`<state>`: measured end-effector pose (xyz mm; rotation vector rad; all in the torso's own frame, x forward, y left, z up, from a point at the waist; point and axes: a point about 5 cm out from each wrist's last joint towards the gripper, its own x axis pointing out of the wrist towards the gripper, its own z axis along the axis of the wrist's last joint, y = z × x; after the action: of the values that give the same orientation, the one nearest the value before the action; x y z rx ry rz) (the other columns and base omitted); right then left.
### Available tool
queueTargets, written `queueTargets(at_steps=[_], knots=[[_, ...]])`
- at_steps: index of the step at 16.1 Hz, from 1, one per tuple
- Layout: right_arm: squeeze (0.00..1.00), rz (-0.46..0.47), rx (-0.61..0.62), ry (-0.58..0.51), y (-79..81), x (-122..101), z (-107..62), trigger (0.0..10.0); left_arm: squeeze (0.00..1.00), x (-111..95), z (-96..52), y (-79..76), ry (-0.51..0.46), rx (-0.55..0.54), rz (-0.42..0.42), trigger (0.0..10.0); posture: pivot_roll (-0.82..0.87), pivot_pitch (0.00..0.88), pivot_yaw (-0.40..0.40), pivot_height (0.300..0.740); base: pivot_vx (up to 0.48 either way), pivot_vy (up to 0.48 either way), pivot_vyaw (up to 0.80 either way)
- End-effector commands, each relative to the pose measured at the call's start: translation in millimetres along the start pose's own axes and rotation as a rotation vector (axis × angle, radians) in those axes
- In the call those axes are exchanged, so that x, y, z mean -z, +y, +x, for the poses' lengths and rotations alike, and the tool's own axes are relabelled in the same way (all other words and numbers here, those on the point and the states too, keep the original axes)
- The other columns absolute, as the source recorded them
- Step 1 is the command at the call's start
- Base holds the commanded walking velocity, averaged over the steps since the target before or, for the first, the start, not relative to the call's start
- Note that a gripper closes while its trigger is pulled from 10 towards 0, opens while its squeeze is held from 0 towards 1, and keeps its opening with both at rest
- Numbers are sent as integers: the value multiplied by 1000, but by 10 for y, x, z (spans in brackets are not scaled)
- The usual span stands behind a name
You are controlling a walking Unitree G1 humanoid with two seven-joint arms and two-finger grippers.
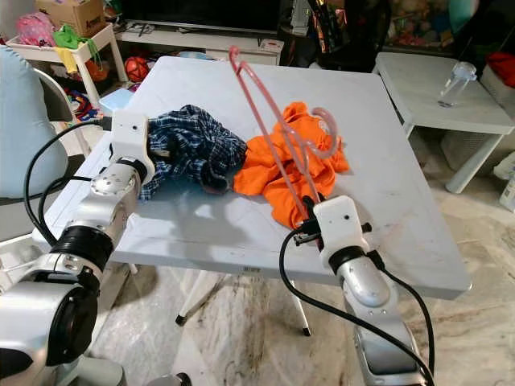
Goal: Hang hanger
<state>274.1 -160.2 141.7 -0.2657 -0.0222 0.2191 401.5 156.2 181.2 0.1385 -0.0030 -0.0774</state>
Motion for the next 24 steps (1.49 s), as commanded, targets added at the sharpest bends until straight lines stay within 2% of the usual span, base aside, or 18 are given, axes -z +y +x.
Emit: queueTargets(at_steps=[1, 2, 3, 4, 5, 6, 7, 9, 11, 14, 16, 17, 19, 24], knots=[[0, 13, 38, 31, -58, 67, -47, 10000, 0, 96, -108, -5, -35, 28, -9, 10000, 21, 74, -5, 740, 0, 0, 0], [0, 16, 51, 34, -75, 79, -51, 10000, 0, 158, -221, 17, -52, 21, -19, 10000, 41, 78, -4, 740, 0, 0, 0], [0, 12, 74, 37, -102, 97, -48, 10000, 0, 230, -467, 28, -84, 6, -45, 10000, 56, 79, -9, 740, 0, 0, 0], [0, 8, 91, 42, -118, 115, -39, 10000, 0, 275, -691, -21, -88, 3, -68, 10000, 67, 82, -16, 740, 0, 0, 0], [0, 12, 97, 45, -121, 123, -34, 10000, 0, 285, -790, -52, -94, -6, -78, 10000, 73, 80, -20, 740, 0, 0, 0], [0, 13, 101, 49, -116, 134, -24, 10000, 0, 314, -999, -117, -97, -36, -86, 10000, 84, 75, -30, 740, 0, 0, 0], [0, 13, 101, 49, -116, 134, -24, 10000, 0, 314, -999, -117, -97, -36, -86, 10000, 84, 75, -30, 740, 0, 0, 0], [0, 10, 107, 54, -119, 141, -14, 10000, 0, 357, -1143, -170, -102, -33, -79, 10000, 92, 71, -35, 740, 0, 0, 0], [0, 13, 119, 50, -149, 134, -2, 10000, 0, 387, -1256, -122, -100, -80, -76, 10000, 88, 68, -29, 740, 0, 0, 0], [0, 5, 171, 36, -236, 116, -32, 10000, 0, 287, -1394, -73, -117, -150, -64, 10000, 85, 67, -28, 740, 0, 0, 0], [0, 4, 207, 42, -303, 129, -52, 10000, 0, 290, -1494, -110, -90, -186, -90, 10000, 89, 64, -36, 740, 0, 0, 0], [0, 38, 202, 51, -289, 150, -29, 10000, 0, 334, -1566, -211, -63, -158, -108, 10000, 87, 62, -38, 740, 0, 0, 0], [0, 21, 174, 26, -234, 101, 38, 10000, 0, 313, -1543, -261, -65, -118, -96, 10000, 90, 60, -36, 740, 0, 0, 0], [0, 14, 202, 37, -278, 137, 13, 10000, 0, 287, -1528, -256, -45, -76, -83, 10000, 84, 58, -24, 740, 0, 0, 0]])
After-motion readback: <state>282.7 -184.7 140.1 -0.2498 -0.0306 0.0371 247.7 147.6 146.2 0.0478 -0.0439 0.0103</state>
